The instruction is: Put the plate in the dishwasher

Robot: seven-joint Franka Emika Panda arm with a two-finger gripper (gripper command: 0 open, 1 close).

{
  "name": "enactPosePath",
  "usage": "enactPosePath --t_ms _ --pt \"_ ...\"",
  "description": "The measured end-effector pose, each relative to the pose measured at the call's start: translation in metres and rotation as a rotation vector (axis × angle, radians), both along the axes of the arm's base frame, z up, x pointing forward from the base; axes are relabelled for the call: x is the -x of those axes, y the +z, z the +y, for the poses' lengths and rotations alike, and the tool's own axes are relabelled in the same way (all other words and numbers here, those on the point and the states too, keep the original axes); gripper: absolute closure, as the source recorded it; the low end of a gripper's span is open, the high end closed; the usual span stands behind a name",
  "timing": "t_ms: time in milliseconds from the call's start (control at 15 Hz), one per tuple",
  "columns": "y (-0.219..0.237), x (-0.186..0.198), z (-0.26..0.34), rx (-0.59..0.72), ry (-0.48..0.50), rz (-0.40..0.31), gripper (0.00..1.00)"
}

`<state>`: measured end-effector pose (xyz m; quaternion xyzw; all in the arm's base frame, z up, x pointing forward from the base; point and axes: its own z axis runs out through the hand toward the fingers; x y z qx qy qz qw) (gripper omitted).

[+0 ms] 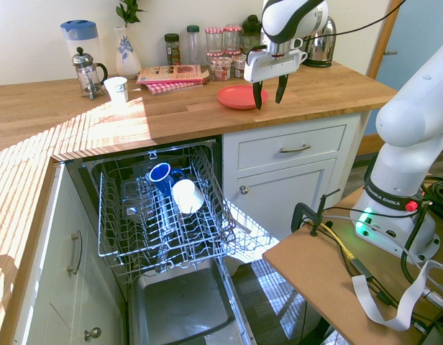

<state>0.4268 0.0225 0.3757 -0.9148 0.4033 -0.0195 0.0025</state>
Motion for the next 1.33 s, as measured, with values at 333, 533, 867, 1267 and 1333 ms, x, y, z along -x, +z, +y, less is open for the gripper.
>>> enactPosePath --t_ms 333,533,867,1267,1333 --pt "-0.007 -0.003 -0.020 -0.033 -0.045 0.002 0.00" --pt "-0.016 -0.009 -0.059 -0.071 -0.127 -0.037 0.00" --pt "-0.029 -0.020 -0.112 -0.163 -0.243 -0.126 0.00" --pt "-0.014 -0.062 -0.135 -0.224 -0.266 -0.174 0.00" --pt "-0.017 -0.072 -0.136 -0.228 -0.268 -0.169 0.00"
